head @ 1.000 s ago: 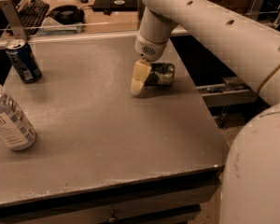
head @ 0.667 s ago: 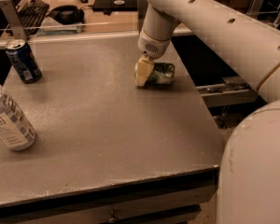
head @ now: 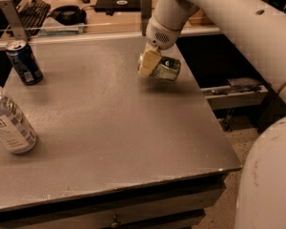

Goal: Place green can upright

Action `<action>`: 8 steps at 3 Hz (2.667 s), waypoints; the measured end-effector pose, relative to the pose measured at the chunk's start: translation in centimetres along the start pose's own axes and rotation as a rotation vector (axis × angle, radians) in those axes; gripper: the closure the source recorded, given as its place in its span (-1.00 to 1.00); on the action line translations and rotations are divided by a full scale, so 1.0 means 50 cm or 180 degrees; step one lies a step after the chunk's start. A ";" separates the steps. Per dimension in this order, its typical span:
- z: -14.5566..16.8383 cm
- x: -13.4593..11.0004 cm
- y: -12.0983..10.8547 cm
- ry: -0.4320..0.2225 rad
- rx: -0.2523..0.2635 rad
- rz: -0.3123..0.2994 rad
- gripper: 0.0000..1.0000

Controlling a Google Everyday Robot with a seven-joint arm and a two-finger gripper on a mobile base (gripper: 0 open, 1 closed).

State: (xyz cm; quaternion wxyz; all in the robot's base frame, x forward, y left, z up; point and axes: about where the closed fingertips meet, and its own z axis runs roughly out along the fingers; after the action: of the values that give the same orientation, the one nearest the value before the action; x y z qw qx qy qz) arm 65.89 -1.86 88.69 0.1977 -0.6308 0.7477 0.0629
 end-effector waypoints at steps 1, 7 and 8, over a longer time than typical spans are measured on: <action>-0.062 -0.039 0.026 -0.0621 -0.0114 -0.0096 1.00; -0.139 -0.010 0.132 -0.3847 -0.0435 0.0188 1.00; -0.127 -0.004 0.143 -0.3987 -0.0464 0.0217 0.71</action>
Offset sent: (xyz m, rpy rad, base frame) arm -0.0536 -0.0071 0.0768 0.7227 0.0333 0.1399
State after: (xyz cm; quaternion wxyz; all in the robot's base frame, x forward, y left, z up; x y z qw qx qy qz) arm 57.63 -2.47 93.44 0.5524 -0.4621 0.5036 0.4773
